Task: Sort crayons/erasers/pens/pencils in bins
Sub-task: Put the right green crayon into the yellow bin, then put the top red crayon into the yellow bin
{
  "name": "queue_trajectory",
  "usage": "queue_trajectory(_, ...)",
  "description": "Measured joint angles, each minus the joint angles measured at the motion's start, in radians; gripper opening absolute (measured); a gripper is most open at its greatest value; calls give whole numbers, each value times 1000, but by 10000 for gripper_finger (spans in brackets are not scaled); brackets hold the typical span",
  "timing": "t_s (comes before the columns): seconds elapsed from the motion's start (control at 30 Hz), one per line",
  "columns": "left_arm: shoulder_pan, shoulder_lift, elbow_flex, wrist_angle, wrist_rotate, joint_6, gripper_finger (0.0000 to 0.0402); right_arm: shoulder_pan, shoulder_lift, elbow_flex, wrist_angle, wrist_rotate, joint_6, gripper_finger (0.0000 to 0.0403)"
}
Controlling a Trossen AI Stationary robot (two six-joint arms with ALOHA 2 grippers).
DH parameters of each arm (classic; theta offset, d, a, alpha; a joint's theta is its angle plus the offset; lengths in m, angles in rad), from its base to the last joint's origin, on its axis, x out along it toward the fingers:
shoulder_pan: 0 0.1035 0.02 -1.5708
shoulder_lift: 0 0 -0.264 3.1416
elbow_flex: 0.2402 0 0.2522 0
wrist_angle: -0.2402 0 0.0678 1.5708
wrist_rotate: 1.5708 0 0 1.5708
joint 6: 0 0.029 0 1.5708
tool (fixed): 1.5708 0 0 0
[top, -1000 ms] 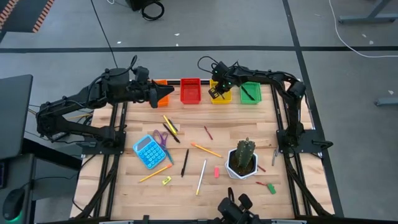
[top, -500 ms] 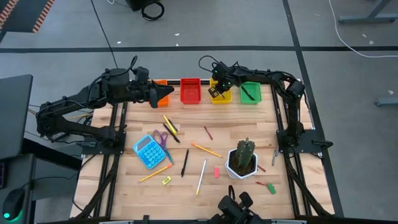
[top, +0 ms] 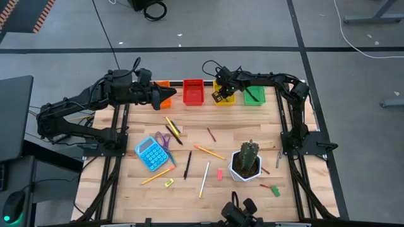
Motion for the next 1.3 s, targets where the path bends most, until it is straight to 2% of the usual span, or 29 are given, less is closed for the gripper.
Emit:
queue_trajectory(0.27, 0, 0, 0, -1, 15, -3, 80, 0, 0, -16, 9, -2, 5, 44)
queue_trajectory(0.6, 0, 0, 0, -6, 19, -3, 82, 2, 0, -12, 15, -11, 34, 89)
queue_trajectory(0.9, 0, 0, 0, -89, 20, 2, 81, 10, 0, 106, -42, -73, 39, 97)
queue_trajectory(1.07, 7, 0, 0, -239, -8, -26, 84, 37, 0, 213, -162, -72, 28, 97)
queue_trajectory(1.3, 32, 18, -5, -595, -114, -191, 85, 96, -1, 340, -363, -70, 34, 97)
